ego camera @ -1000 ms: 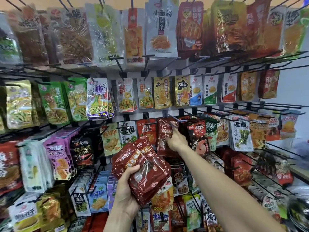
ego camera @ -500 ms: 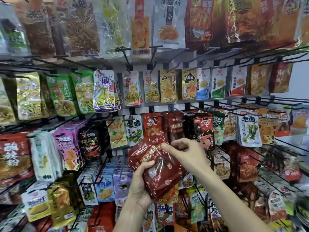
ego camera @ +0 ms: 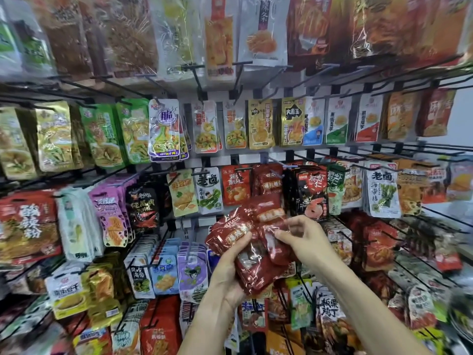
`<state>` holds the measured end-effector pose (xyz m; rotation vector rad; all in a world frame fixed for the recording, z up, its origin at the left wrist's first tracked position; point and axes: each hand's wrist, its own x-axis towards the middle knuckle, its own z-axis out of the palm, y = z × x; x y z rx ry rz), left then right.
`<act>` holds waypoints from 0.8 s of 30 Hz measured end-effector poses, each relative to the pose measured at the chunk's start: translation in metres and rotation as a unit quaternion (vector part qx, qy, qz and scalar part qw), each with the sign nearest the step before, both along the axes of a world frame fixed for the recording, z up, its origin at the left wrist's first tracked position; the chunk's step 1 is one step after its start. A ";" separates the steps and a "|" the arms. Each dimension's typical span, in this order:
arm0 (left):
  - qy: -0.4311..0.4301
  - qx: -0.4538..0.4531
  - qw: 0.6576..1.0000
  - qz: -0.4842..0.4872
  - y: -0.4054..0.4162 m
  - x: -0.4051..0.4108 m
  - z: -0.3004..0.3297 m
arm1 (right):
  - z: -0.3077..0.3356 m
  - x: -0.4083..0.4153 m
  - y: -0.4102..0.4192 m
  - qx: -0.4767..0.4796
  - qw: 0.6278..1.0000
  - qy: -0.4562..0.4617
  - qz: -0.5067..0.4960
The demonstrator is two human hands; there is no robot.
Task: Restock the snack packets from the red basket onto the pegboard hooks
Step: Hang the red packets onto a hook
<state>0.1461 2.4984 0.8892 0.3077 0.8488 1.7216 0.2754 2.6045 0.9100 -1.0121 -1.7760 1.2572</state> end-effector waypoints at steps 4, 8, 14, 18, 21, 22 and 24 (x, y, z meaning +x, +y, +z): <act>0.011 -0.012 1.000 0.012 0.003 -0.001 0.000 | 0.006 0.005 -0.003 -0.041 0.997 0.066 -0.022; 0.018 -0.023 1.000 0.005 0.002 -0.001 0.001 | 0.009 0.008 -0.009 0.013 0.993 0.119 -0.015; -0.004 -0.031 0.999 0.040 -0.004 -0.010 -0.007 | 0.023 -0.009 -0.003 0.124 0.987 0.086 -0.054; -0.008 -0.025 0.999 0.040 -0.007 -0.016 -0.012 | 0.031 -0.020 0.009 0.134 0.988 0.050 -0.067; -0.010 -0.013 0.999 0.037 -0.007 -0.021 -0.010 | 0.031 -0.022 0.019 0.127 0.989 0.019 -0.073; -0.006 -0.010 0.999 0.039 -0.008 -0.021 -0.009 | 0.031 -0.022 0.021 0.127 0.989 0.011 -0.072; 0.006 -0.011 0.999 0.043 -0.010 -0.022 -0.006 | 0.030 -0.021 0.022 0.130 0.989 -0.009 -0.067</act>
